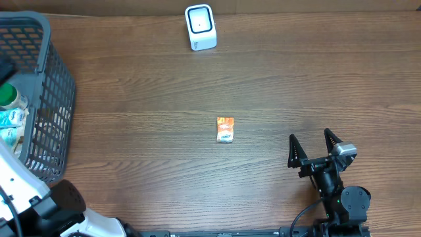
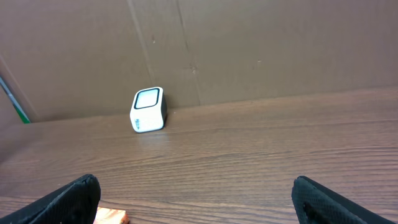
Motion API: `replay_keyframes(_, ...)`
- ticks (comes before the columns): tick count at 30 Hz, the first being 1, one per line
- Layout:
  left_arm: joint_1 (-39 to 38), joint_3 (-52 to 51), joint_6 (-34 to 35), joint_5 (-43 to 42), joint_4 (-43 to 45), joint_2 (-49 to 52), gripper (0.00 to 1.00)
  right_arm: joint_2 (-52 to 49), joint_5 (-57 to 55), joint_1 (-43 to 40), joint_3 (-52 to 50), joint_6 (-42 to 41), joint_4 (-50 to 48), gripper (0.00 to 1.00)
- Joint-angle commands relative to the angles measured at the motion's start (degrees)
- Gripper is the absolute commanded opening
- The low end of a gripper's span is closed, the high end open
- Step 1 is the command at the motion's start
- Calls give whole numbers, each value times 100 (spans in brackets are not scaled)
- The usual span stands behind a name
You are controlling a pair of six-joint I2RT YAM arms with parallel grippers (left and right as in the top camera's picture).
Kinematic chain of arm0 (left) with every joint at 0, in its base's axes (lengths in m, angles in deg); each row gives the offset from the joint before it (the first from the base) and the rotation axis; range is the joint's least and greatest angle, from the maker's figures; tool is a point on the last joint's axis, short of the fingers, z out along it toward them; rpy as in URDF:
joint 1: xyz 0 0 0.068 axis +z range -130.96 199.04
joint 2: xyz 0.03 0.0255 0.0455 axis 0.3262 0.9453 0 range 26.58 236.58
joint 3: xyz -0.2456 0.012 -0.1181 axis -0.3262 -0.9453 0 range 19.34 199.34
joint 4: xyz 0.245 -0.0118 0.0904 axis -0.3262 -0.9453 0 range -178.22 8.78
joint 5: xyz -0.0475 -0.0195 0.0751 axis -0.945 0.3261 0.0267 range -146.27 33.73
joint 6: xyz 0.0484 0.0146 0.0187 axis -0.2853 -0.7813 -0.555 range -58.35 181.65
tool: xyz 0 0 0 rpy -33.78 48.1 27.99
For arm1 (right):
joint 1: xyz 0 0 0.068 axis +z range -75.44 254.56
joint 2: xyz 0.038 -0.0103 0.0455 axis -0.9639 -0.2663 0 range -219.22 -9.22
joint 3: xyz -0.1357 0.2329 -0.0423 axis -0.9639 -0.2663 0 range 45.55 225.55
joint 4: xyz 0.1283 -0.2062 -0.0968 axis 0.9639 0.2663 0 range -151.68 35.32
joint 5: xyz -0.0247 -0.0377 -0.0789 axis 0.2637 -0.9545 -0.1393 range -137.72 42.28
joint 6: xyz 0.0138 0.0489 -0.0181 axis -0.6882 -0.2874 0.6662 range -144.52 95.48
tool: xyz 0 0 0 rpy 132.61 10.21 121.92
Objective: Scan the item barcode
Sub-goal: 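Place the orange tissue pack on the table and release, then return the left gripper into the basket and grasp the teal tissue pack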
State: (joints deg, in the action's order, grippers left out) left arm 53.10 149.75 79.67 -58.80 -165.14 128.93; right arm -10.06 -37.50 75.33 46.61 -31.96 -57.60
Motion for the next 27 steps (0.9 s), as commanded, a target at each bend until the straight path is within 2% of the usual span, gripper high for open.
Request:
replay_keyframes(1,210,-505,378,457,297,142,52,68,-26,-15,-61,22,-33,100)
replay_keyframes(7,245,-1727,581,1016,1344,142,55,68,-26,-15,-61,22,-33,100)
replay_keyframes(10,247,-2409,426,1261,2020,142,63,68,-24,-15,-61,22,-33,100)
replay_keyframes(12,262,-2885,201,1598,2533,142,63,68,-26,-15,-61,22,-33,100)
replay_keyframes(15,271,-3467,-149,1908,3143,142,76,68,-26,-15,-61,22,-33,100)
replay_keyframes(18,269,-4050,-625,1939,3866,142,80,68,-26,-15,-61,22,-33,100)
replay_keyframes(27,271,-5060,-2299,1622,5772,144,74,68,-26,-15,-61,22,-33,100)
